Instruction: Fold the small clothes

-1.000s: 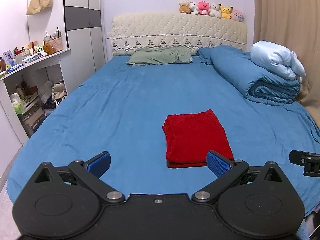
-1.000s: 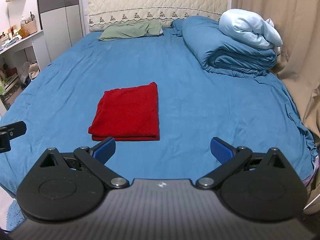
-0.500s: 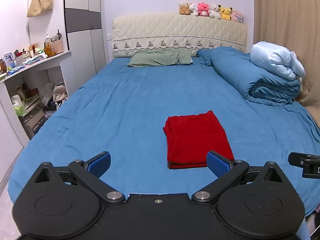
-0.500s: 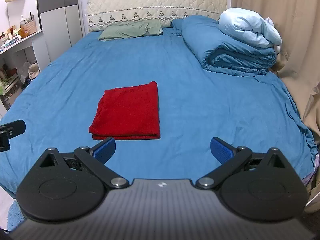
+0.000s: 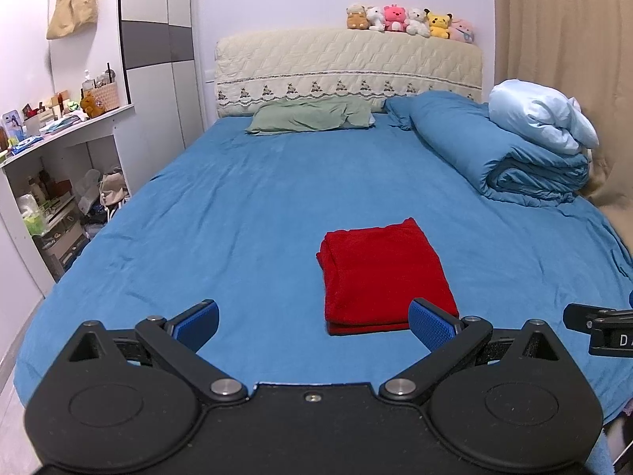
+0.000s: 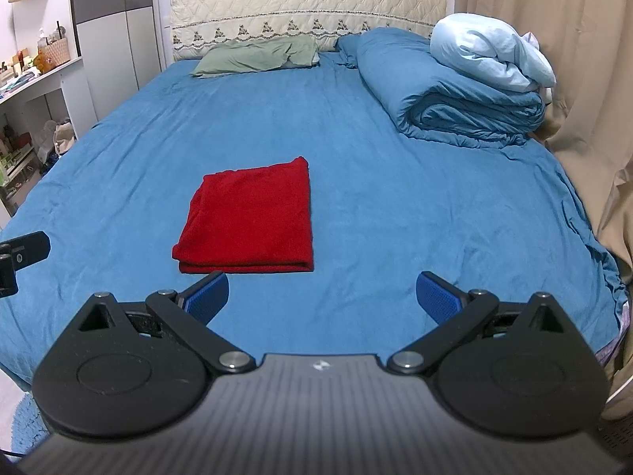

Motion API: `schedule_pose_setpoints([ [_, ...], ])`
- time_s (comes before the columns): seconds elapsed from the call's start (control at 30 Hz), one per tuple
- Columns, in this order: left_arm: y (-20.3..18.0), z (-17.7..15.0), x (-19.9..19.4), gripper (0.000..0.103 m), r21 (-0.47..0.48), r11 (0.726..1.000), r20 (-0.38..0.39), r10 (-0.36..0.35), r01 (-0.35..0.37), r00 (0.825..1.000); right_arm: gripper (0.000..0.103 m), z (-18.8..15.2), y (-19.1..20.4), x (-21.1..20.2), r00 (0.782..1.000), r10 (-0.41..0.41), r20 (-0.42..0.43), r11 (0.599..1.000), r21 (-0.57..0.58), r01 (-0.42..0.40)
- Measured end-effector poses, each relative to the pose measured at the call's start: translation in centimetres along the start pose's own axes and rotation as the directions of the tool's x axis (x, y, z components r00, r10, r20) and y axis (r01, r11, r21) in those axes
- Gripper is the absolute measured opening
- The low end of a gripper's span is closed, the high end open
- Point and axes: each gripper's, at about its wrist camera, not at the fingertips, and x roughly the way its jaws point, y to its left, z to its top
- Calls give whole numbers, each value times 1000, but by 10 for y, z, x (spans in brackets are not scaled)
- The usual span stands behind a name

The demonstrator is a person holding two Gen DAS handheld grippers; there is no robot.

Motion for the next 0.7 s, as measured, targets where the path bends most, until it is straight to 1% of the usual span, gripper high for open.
schedule_pose_setpoints([
  [0.7,-5,-2,1,103,14,1000,4,1,-1,1000,103,-1,-2,0,1000,-3,1,1000,11,3],
])
